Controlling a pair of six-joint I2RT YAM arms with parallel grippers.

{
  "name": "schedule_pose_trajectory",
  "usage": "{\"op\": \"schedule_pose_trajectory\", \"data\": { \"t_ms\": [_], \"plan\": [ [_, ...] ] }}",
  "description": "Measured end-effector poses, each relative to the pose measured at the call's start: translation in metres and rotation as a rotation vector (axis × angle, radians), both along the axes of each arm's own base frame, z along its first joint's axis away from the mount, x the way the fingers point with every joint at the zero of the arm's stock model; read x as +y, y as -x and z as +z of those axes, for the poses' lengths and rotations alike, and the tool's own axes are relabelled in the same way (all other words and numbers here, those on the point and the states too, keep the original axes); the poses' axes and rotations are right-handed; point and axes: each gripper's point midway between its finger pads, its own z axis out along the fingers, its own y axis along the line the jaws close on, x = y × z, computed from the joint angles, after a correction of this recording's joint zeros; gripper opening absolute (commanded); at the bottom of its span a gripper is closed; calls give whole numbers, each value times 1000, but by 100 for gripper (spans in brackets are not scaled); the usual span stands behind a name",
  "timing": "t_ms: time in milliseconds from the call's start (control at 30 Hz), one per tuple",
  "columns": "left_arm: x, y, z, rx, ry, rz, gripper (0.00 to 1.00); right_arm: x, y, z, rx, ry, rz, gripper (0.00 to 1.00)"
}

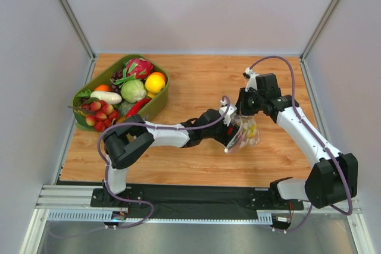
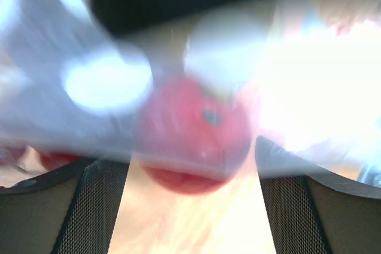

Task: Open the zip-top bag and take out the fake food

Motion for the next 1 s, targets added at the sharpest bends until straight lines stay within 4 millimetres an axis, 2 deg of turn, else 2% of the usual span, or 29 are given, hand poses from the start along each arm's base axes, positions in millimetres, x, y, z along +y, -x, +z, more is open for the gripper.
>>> {"op": "schedule_pose_trajectory", "data": {
  "t_ms": [100, 200, 467, 567, 600, 633, 700, 733, 833, 933, 1000],
  "plan": [
    [7, 11, -16, 2, -19, -7, 90, 1, 0, 2, -7, -6, 1, 0],
    [9, 15, -22, -3, -27, -3, 90, 2, 1, 4, -7, -14, 3, 0],
    [5, 7, -17, -34, -30, 33, 89, 1, -3, 9, -35, -19, -5, 0],
    [2, 4, -19, -37, -38, 41, 74, -2, -7, 9, -45, -13, -17, 0],
    [1, 3, -20, -39, -41, 42, 65, -4, -8, 10, -48, -10, -23, 0],
    [0, 2, -20, -40, -42, 44, 48, -5, -9, 9, -51, -6, -28, 0],
    [-2, 0, -20, -41, -43, 45, 38, -7, -11, 10, -55, -2, -39, 0],
    [-1, 0, -20, -41, -45, 44, 29, -8, -11, 10, -57, -2, -40, 0],
    [-1, 0, -21, -48, -50, 47, 14, -8, -11, 11, -59, -1, -42, 0],
    [0, 0, -19, -49, -51, 47, 7, -7, -11, 11, -58, -4, -40, 0],
    [3, 2, -18, -49, -53, 49, 6, -6, -9, 11, -56, -10, -32, 0]
  ]
}}
